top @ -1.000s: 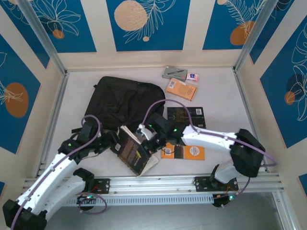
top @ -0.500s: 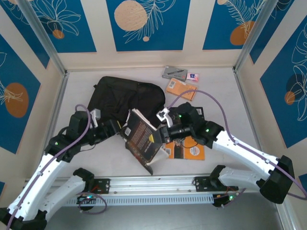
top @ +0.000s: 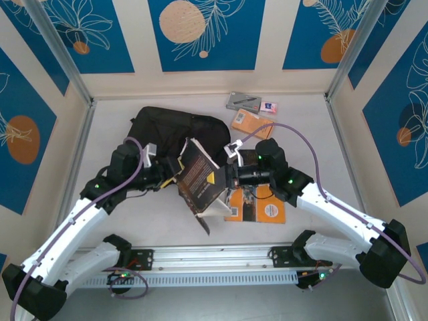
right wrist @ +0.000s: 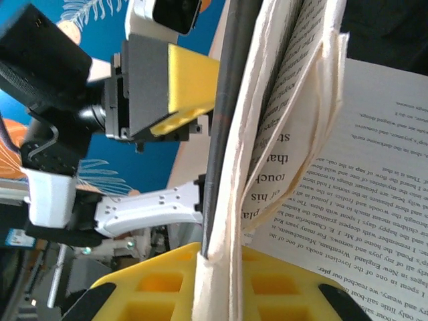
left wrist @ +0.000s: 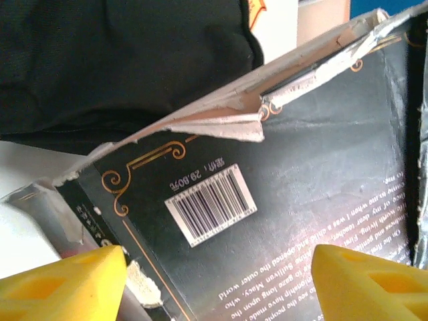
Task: Pack books, pencil case, and school supplies into a backpack
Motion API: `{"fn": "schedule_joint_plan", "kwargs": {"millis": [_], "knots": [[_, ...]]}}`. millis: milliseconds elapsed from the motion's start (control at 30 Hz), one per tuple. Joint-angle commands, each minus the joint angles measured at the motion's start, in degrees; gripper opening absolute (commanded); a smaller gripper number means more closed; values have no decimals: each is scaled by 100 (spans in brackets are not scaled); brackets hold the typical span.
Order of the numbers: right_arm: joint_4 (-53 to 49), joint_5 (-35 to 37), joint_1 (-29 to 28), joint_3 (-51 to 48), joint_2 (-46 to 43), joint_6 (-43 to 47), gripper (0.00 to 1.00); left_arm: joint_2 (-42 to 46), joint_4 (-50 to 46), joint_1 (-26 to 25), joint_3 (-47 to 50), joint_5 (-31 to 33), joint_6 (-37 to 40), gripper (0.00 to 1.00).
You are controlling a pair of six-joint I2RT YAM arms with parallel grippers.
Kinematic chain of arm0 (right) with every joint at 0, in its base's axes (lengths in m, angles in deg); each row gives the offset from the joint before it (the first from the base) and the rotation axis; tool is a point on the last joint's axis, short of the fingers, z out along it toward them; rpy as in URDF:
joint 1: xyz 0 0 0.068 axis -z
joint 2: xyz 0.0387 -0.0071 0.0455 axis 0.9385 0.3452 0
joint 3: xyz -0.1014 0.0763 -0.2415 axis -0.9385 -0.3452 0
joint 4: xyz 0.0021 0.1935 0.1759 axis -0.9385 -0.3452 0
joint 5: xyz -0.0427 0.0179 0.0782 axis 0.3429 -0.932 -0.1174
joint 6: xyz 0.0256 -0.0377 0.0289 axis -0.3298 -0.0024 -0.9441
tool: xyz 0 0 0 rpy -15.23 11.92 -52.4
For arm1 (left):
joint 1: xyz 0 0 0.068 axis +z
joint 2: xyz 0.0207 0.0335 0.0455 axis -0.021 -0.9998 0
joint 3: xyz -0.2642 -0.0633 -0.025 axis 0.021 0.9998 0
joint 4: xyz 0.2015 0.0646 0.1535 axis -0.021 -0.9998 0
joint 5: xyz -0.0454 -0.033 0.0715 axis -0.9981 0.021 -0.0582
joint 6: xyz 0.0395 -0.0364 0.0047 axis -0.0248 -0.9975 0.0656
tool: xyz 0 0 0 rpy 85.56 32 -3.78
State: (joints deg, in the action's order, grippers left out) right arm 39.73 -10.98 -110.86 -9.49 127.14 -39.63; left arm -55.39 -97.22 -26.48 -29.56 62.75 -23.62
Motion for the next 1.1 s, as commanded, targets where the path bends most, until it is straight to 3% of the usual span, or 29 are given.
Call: {"fn": "schedule_joint_plan", "kwargs": {"millis": [0, 133, 267, 500, 833, 1067], "knots": [[931, -206, 82, 12, -52, -520, 15, 25, 216, -59, -37, -120, -194, 69], [843, -92, 154, 144, -113, -560, 15, -40, -129, -59, -308, -55, -99, 69], [750, -5, 229, 280, -182, -545, 16, 26, -823, -56, -745, 228, -41, 77], [1017, 175, 282, 336, -182, -725, 16, 45, -1033, -62, -787, 340, -616, 79], [1537, 357, 276, 255, -143, -1128, 15, -302, -679, -88, -708, 200, -1199, 76], [1929, 483, 45, 85, -20, -1388, 15, -722, -226, -256, -982, 391, -1423, 64]]}}
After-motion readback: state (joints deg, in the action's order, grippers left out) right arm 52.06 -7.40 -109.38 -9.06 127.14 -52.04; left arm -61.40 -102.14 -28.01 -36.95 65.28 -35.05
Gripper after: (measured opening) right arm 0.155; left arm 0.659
